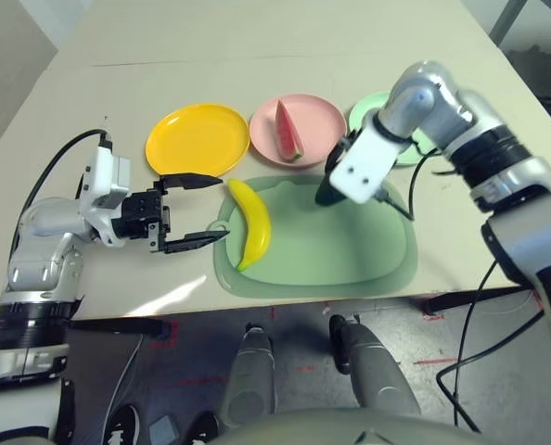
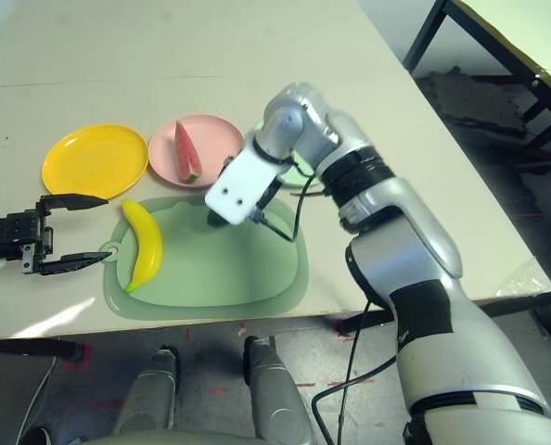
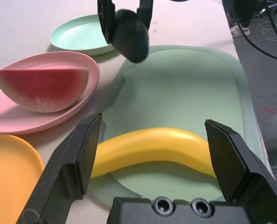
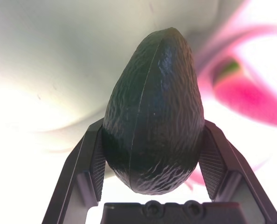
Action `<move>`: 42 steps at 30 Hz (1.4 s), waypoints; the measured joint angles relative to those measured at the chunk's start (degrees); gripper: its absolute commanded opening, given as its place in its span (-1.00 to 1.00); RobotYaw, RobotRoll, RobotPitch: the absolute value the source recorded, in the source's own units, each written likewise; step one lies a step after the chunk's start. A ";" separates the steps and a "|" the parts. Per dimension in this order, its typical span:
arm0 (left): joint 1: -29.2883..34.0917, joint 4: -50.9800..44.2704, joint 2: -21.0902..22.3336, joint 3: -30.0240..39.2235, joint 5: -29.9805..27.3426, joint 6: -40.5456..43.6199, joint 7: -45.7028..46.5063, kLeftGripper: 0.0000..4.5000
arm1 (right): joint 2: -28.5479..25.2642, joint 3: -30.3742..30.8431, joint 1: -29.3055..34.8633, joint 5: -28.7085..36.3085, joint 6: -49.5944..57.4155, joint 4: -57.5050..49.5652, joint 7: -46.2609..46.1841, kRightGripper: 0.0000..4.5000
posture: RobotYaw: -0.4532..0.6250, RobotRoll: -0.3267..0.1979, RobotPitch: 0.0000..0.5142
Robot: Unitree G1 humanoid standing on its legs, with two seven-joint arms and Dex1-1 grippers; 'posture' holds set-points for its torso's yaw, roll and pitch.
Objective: Place the fruits into color-matched plates.
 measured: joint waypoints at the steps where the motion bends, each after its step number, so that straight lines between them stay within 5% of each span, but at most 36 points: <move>1: 0.00 0.00 0.00 0.00 0.07 -0.02 0.02 1.00 | -0.22 0.00 -0.94 -1.11 0.29 2.31 -1.95 0.34 | -0.23 0.25 -0.06; 12: -0.92 0.25 0.07 -0.17 1.68 -0.72 -0.96 1.00 | -1.68 4.71 -5.13 -18.06 6.99 19.45 -29.89 0.34 | -0.23 0.25 -0.07; 19: -1.08 0.29 0.47 -0.22 2.00 -1.09 -1.50 1.00 | -1.58 4.57 -2.50 -19.93 10.20 22.08 -35.34 0.34 | -0.21 0.25 -0.10; 20: -1.07 0.29 0.55 -0.22 2.10 -1.13 -1.55 1.00 | -1.58 4.49 -2.04 -20.04 10.66 22.09 -36.21 0.67 | -0.21 0.25 -0.10; 22: -1.05 0.29 0.88 -0.22 2.31 -1.16 -1.75 1.00 | -1.54 4.37 -1.01 -20.08 11.20 22.19 -37.10 0.97 | -0.21 0.25 -0.12; 24: -1.07 0.43 1.26 -0.22 2.47 -1.25 -1.98 1.00 | -1.51 4.12 -0.50 -20.09 11.39 22.22 -37.63 0.99 | -0.21 0.25 -0.13; 34: -1.11 0.95 1.81 -0.22 3.04 -2.25 -2.78 1.00 | -3.12 -0.54 -1.40 -16.63 10.02 21.58 -31.33 0.99 | -0.21 0.25 -0.12; 42: -6.32 5.98 6.61 -1.90 6.62 -6.31 -8.05 1.00 | -5.54 -12.59 2.66 1.60 11.04 5.07 -6.40 0.99 | -0.22 0.25 -0.11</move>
